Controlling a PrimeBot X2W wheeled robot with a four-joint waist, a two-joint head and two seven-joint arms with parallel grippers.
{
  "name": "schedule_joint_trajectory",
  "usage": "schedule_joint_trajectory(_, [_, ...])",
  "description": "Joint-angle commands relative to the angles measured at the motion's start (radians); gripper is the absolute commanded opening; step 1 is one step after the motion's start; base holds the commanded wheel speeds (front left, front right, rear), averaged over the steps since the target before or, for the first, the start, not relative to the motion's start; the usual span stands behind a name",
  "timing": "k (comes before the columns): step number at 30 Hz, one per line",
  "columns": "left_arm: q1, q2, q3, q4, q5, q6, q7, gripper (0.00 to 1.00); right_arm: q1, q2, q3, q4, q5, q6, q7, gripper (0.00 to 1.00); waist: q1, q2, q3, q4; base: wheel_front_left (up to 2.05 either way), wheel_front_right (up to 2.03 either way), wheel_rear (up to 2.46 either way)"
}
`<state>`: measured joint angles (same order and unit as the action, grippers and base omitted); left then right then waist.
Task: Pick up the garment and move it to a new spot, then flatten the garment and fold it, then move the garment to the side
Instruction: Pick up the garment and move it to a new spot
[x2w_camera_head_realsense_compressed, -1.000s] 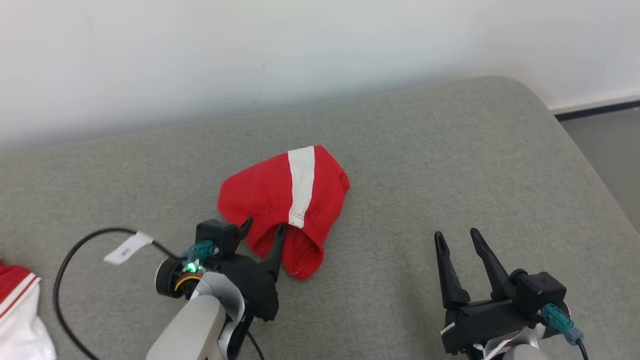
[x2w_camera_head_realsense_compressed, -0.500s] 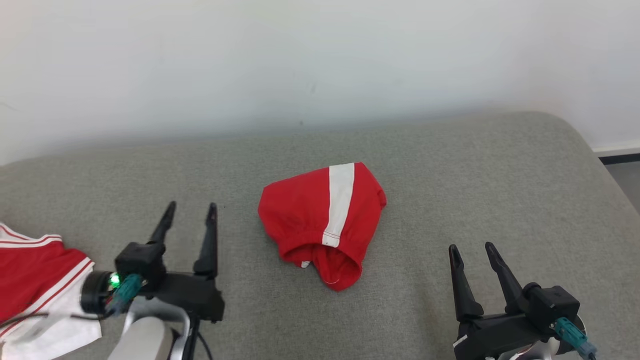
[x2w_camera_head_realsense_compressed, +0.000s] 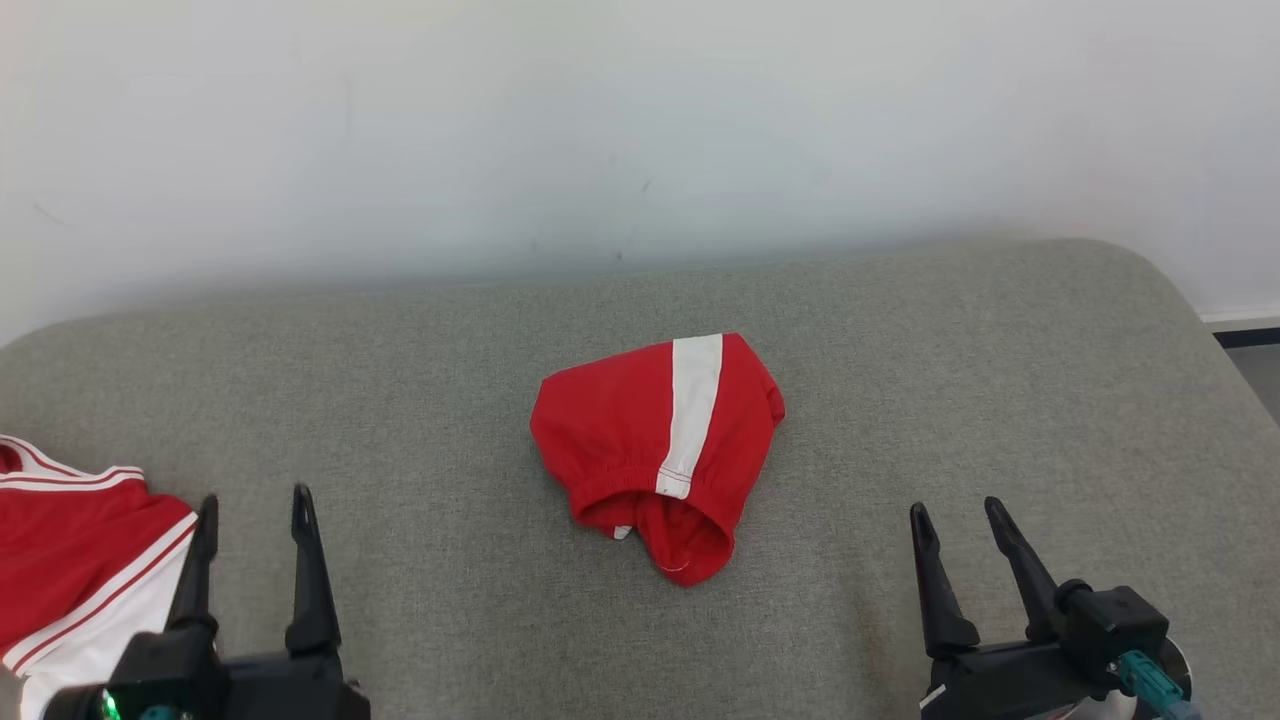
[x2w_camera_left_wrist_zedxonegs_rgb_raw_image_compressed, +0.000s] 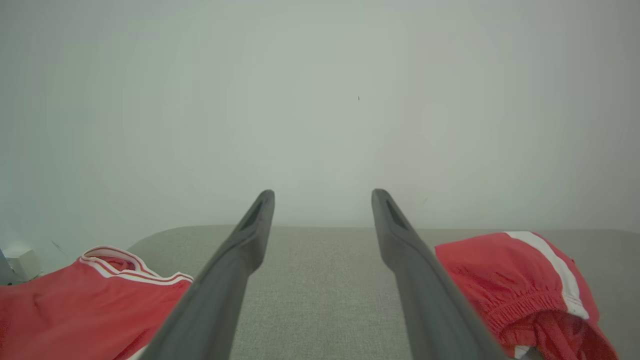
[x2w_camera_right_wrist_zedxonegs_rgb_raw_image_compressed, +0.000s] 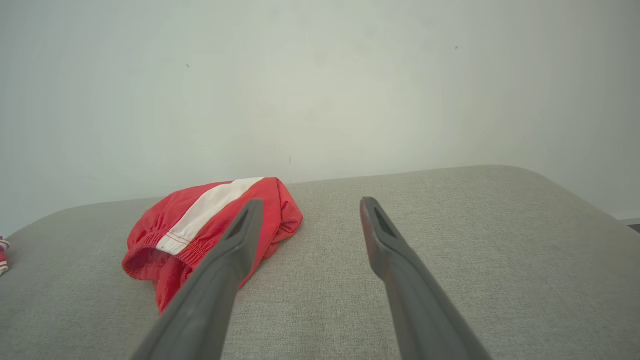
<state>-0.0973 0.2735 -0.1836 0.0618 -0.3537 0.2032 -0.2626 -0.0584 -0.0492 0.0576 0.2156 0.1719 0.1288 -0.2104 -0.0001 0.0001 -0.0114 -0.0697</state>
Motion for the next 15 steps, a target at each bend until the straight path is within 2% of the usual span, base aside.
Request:
schedule_joint_trajectory(1, [0.029,0.005,-0.001,0.004,0.007,0.006,0.000,1.00,0.012,-0.002,-0.005,-0.005,-0.003,0.004,0.004,1.00,0.0001,-0.0001,0.000,-0.001,0.00,0.00,0.00])
schedule_joint_trajectory(7, [0.093,0.022,-0.009,-0.002,0.023,0.052,0.082,1.00,0.032,-0.001,-0.015,-0.030,-0.017,0.004,0.022,1.00,0.0001,-0.0001,-0.002,-0.009,0.00,0.00,0.00])
schedule_joint_trajectory(15, [0.145,0.060,-0.008,-0.061,0.016,0.059,0.152,1.00,0.049,-0.002,-0.017,-0.065,-0.033,0.004,0.044,1.00,0.0001,-0.0001,-0.005,-0.002,0.00,0.00,0.00])
